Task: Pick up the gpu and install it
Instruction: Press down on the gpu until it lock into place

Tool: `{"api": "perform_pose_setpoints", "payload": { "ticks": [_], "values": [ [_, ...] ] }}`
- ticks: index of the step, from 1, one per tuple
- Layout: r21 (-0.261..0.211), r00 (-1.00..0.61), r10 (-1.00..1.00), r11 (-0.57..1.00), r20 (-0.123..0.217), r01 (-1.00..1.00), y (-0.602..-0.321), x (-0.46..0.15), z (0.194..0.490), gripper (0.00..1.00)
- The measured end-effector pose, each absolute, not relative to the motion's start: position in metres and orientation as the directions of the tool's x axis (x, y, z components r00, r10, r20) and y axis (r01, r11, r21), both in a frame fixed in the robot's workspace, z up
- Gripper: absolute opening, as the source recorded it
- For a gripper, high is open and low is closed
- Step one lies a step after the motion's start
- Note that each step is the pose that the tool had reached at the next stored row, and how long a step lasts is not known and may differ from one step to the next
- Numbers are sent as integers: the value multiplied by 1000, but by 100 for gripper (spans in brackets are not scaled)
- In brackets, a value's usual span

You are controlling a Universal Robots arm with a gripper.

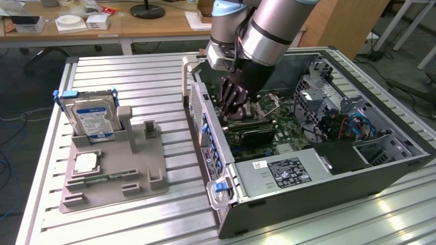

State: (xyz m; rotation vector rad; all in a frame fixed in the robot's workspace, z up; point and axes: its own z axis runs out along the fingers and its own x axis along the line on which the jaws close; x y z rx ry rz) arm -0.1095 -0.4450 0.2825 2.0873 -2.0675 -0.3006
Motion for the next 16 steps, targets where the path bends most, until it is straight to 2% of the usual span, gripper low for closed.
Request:
{"api": "perform_pose_setpoints", "payload": {
  "ticks": [14, 16],
  "values": [
    [275, 8, -1000, -11, -12, -961, -445, -98, 280, 10],
    [294, 7, -1000, -11, -12, -956, -445, -95, 280, 10]
  ]
}}
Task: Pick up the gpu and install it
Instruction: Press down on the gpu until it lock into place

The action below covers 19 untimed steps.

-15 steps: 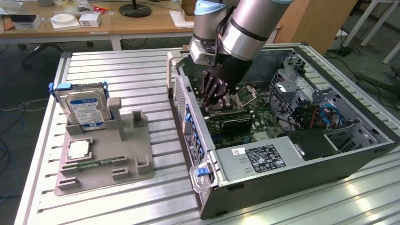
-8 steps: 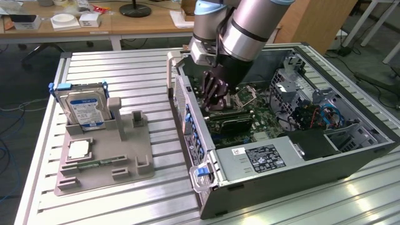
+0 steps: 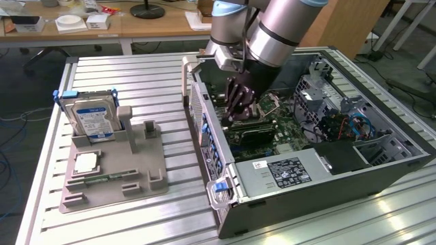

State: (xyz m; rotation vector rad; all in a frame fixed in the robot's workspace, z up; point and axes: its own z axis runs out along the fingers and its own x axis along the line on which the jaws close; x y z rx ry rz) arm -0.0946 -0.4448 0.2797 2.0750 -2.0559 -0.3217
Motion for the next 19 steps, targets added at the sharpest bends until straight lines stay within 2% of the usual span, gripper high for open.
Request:
{"api": "perform_pose_setpoints", "payload": {
  "ticks": [6, 16, 19],
  "values": [
    [381, 7, -1000, -11, -13, -925, -444, -93, 280, 10],
    [407, 6, -1000, -11, -13, -913, -442, -81, 279, 10],
    [441, 6, -1000, -11, -14, -898, -443, -79, 279, 10]
  ]
}}
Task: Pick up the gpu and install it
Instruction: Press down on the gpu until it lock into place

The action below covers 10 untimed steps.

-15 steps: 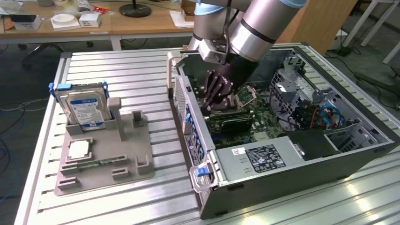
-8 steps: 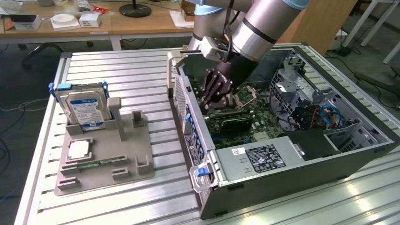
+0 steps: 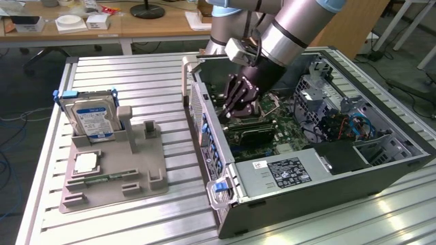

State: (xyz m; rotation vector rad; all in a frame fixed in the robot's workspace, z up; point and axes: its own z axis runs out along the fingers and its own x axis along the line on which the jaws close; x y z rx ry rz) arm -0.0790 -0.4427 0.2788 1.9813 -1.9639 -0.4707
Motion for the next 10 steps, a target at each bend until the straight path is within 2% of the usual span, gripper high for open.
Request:
{"api": "perform_pose_setpoints", "payload": {
  "ticks": [3, 10],
  "values": [
    [461, 6, -1000, -12, -14, -887, -444, -79, 278, 10],
    [469, 11, -1000, -16, -14, -883, -448, -79, 274, 10]
  ]
}}
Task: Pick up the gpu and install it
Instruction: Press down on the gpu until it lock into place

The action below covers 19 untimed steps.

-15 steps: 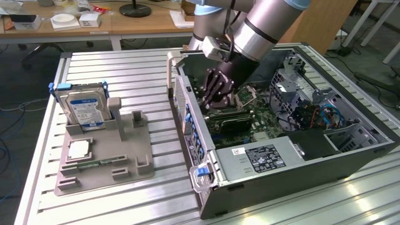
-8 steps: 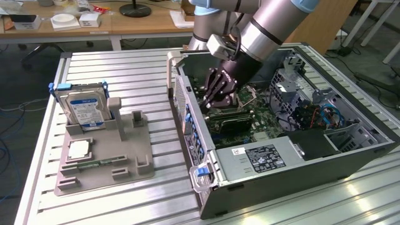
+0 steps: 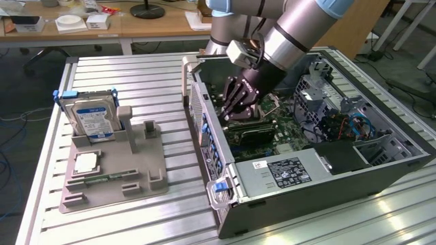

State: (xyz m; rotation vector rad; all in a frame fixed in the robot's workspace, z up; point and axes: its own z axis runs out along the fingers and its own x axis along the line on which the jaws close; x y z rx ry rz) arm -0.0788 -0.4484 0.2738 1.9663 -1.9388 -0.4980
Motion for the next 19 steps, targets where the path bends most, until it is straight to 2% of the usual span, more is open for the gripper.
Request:
{"api": "perform_pose_setpoints", "payload": {
  "ticks": [11, 19],
  "values": [
    [472, 12, -1000, -17, -14, -881, -446, -71, 265, 10],
    [500, 12, -1000, -17, -14, -866, -446, -57, 265, 10]
  ]
}}
